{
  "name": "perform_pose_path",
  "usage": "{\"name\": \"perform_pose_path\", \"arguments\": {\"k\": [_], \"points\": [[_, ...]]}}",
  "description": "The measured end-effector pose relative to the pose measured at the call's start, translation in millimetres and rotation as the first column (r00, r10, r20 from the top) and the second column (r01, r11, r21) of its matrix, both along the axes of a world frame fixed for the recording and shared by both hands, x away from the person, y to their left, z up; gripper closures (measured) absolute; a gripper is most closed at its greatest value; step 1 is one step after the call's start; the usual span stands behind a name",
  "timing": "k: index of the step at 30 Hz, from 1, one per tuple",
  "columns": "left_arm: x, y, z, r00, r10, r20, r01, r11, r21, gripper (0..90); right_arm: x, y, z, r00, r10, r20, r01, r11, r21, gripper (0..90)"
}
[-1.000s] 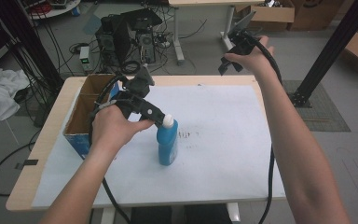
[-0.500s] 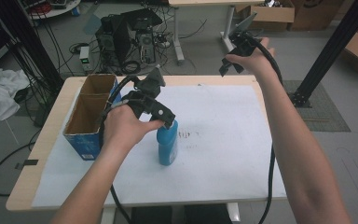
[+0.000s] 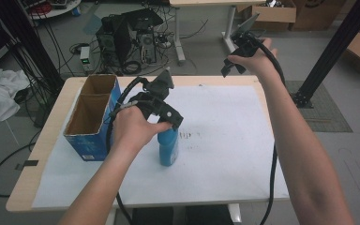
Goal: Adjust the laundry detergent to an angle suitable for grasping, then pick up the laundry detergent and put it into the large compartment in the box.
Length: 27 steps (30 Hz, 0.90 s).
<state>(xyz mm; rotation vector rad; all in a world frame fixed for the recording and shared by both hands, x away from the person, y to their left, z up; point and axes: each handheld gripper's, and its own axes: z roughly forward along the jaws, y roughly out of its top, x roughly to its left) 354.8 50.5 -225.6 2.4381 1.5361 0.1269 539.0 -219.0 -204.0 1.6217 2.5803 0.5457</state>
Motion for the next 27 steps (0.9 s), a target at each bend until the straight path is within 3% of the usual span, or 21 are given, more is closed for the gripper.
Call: {"name": "perform_pose_path", "arguments": {"k": [5,10,27], "points": [[-2.9,9.4,6.6,0.9996,0.026,0.015,-0.026,0.9994,0.024,0.1,0.0,-2.1,0.0,1.0,-0.004,-0.003,0.004,1.0,0.004,23.4],[-2.7,20.4,14.7,0.9987,0.045,0.025,-0.046,0.9989,0.012,0.1,-0.3,-3.3,0.9,0.9999,-0.015,-0.003,0.015,0.9999,0.008,23.4],[-0.9,11.0,15.9,0.9993,0.025,0.029,-0.025,0.9997,-0.002,0.1,-3.4,-8.0,2.2,0.9998,-0.02,0.001,0.02,0.9998,-0.002,23.4]]}}
